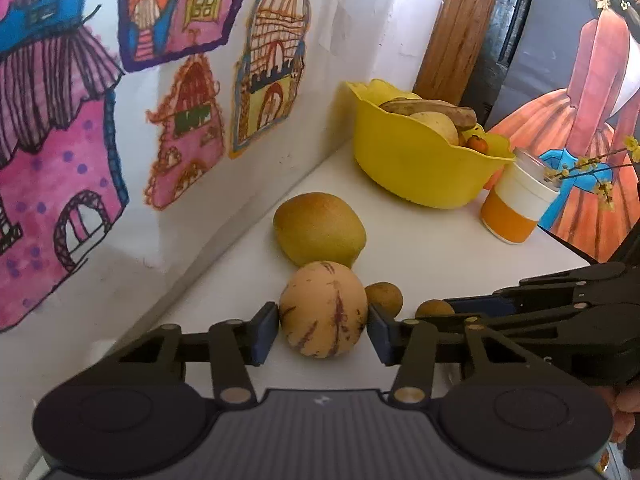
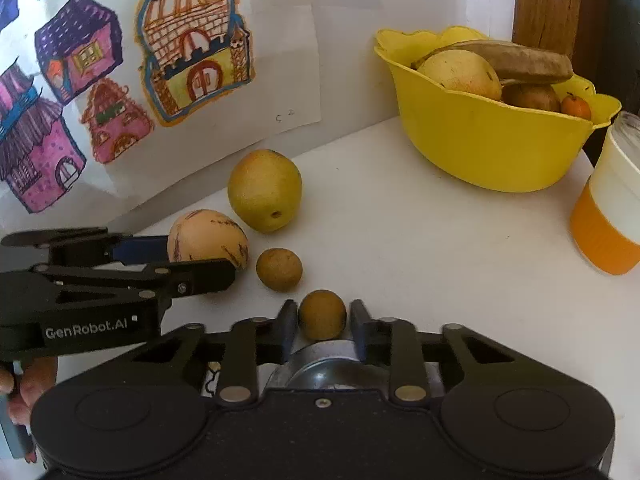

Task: Organize fruits
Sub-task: 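Carry the pepino with the left tool while the right tool carries the kiwi to the tray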

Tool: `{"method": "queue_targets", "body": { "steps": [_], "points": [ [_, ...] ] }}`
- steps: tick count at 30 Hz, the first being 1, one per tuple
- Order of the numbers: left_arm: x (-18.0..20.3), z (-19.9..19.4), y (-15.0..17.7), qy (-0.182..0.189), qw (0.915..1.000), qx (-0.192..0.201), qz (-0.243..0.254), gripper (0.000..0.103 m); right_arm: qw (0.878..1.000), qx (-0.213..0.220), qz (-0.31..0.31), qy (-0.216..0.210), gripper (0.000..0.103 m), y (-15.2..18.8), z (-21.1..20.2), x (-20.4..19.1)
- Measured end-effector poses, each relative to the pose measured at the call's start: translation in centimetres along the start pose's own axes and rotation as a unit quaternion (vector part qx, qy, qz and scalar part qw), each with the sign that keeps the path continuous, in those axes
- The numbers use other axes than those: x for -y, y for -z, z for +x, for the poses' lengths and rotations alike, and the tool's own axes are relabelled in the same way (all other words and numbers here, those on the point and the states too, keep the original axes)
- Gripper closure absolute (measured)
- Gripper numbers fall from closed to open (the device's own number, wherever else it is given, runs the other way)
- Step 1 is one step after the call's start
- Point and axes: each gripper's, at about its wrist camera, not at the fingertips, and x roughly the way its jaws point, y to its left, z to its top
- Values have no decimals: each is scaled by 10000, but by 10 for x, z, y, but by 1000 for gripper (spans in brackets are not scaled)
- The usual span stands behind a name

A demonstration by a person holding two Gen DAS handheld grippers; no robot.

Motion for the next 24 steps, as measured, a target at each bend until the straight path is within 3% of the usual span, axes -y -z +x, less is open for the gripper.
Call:
{"method": "queue_targets", "body": {
  "steps": [6,14,24],
  "points": [
    [2,-9,4,11,10000,-46,-2,51,9997,147,132,-136,75,2,-9,-2],
    [16,-47,16,204,9998,68,50,51,9986,464,140,-192,75,12,-59,-15],
    [32,-74,46,260,9996,-62,111,53,9985,532,113,-103,75,55,-120,-30]
  ]
}}
